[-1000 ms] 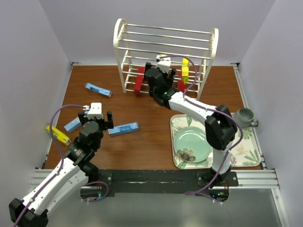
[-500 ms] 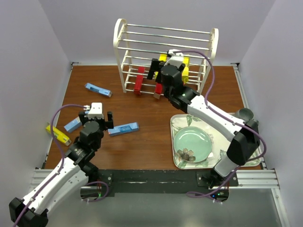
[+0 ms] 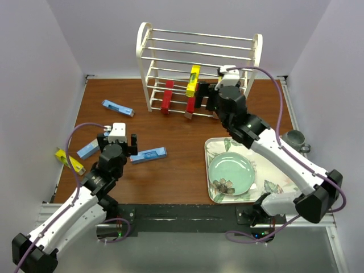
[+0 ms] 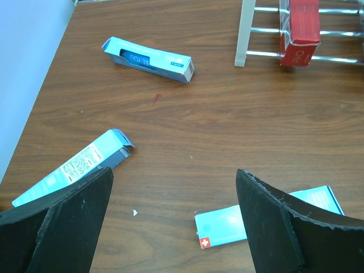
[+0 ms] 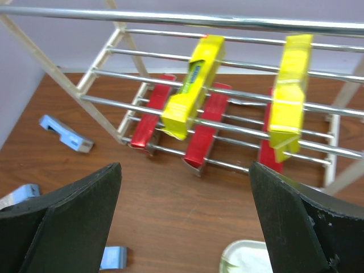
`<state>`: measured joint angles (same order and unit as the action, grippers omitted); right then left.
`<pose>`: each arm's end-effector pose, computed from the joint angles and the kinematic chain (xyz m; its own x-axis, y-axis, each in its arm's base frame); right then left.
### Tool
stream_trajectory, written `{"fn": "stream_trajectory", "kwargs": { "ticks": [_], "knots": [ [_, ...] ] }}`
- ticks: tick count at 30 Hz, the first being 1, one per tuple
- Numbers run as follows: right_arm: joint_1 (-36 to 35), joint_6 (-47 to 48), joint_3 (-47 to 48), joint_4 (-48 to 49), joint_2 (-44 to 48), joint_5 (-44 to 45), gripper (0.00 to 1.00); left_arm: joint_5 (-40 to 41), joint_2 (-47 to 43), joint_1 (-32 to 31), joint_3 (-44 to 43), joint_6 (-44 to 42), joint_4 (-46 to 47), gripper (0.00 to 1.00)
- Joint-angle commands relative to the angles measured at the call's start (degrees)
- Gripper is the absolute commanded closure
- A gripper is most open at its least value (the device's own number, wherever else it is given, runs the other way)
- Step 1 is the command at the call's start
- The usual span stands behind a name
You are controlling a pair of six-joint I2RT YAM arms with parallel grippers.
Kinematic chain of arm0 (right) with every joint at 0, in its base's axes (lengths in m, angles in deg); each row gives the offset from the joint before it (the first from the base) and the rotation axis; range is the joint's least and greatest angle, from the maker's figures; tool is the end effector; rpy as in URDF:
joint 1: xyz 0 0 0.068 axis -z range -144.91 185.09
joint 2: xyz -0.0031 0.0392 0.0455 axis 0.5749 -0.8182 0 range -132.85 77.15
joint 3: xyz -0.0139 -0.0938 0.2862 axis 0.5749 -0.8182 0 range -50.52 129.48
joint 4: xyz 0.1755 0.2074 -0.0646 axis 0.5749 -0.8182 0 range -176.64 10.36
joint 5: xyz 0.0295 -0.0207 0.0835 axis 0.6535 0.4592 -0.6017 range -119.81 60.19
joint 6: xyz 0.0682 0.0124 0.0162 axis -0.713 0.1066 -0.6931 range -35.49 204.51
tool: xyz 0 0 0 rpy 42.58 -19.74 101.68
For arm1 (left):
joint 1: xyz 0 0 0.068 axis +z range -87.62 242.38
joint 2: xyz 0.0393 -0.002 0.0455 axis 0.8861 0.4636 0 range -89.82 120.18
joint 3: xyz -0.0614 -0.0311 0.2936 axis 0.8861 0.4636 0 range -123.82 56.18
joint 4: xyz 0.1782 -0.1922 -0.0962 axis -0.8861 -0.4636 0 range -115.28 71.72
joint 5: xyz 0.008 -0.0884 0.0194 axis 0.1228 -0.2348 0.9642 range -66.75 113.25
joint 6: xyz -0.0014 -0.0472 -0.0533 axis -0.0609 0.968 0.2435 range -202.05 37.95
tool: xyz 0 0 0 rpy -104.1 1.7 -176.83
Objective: Place and organize the toothpastes onto the shelf
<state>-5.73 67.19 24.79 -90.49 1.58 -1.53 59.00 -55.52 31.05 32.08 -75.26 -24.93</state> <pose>0.2711 0.1976 0.4324 -0.2059 0.1688 -0.9639 -0.1703 0.9638 0.2051 0.1579 -0.0561 0.2560 -0.2394 0.0333 -0.9703 -0.0845 0.9949 0.0550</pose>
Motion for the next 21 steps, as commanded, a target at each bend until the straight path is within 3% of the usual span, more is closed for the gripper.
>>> {"fn": "stream_trajectory", "kwargs": {
  "ticks": [1, 11, 21],
  "knots": [
    [1.8, 2.6, -3.7, -4.5, 4.7, -3.0, 0.01, 0.2, 1.6, 0.0, -1.0, 1.3, 1.9, 0.05],
    [1.8, 3.7, -14.3, -7.4, 12.7, -9.7, 0.02, 0.7, 9.6, 8.2, -4.0, 8.1, -2.4, 0.00],
    [1.9, 1.7, -21.7, -6.3, 16.8, -24.1, 0.01, 1.4, 22.6, 29.5, -10.9, 29.2, -13.8, 0.00]
  ]
}}
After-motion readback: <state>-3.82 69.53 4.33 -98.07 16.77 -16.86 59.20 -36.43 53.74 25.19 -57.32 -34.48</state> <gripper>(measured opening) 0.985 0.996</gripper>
